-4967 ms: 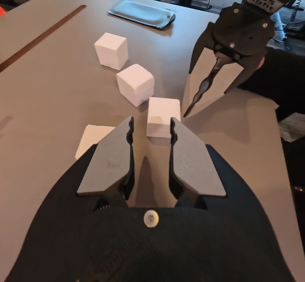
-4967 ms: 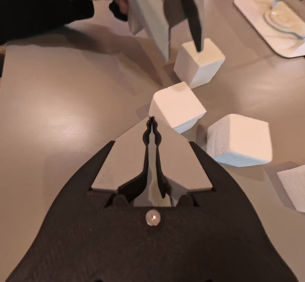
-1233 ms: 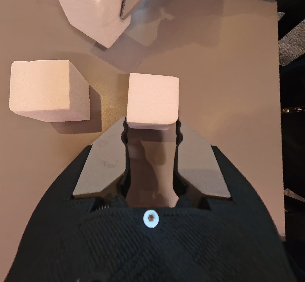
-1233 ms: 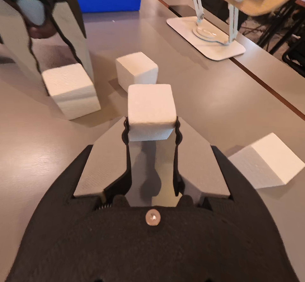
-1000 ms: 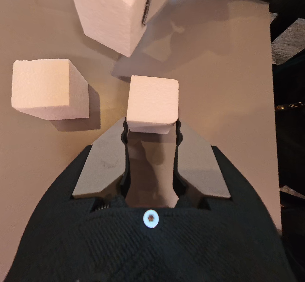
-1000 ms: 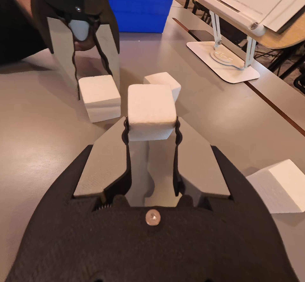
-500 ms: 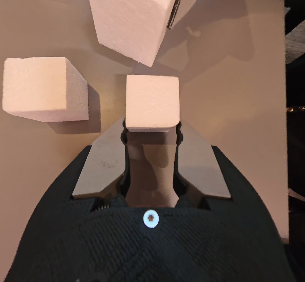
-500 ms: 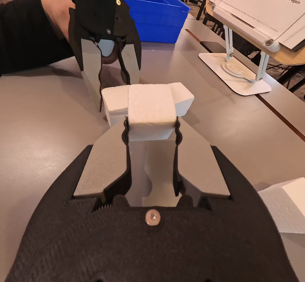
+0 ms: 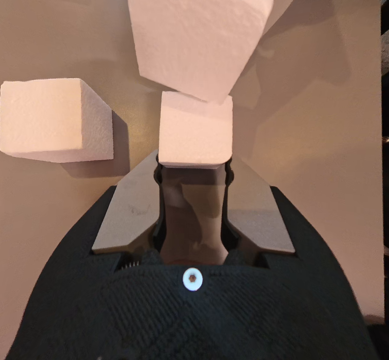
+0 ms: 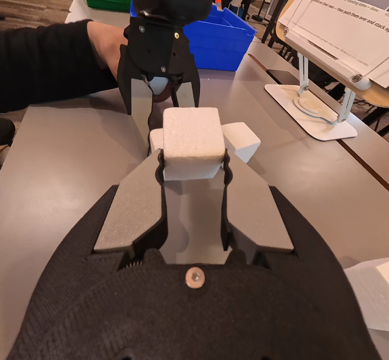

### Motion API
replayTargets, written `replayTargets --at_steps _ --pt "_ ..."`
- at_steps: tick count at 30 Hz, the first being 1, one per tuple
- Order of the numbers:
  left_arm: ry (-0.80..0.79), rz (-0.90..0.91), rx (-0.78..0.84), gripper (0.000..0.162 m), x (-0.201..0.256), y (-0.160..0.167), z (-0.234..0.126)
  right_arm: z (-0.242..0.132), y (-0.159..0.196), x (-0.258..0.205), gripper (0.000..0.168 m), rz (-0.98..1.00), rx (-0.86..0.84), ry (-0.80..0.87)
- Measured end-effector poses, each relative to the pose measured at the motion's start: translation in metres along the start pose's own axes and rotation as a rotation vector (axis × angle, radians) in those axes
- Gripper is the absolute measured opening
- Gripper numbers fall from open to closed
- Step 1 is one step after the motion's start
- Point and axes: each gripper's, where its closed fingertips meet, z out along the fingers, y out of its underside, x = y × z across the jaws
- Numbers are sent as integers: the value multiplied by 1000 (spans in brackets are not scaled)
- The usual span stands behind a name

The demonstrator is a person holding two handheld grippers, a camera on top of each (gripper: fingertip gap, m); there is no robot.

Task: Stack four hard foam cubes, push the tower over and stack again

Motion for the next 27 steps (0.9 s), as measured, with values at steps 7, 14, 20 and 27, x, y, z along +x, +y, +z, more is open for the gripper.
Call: replayTargets --at_steps 7,14,20,27 --pt "-23 55 41 58 -2 -8 0 5 -8 -13 54 -33 10 -41" --pt "-5 53 24 58 0 -7 6 2 -10 -12 54 -30 20 -44" --pt "-2 62 24 58 2 -11 10 5 -6 -16 54 -47 -4 -55" --pt "-5 80 18 58 4 -13 13 7 -3 -20 54 -63 -23 -65"
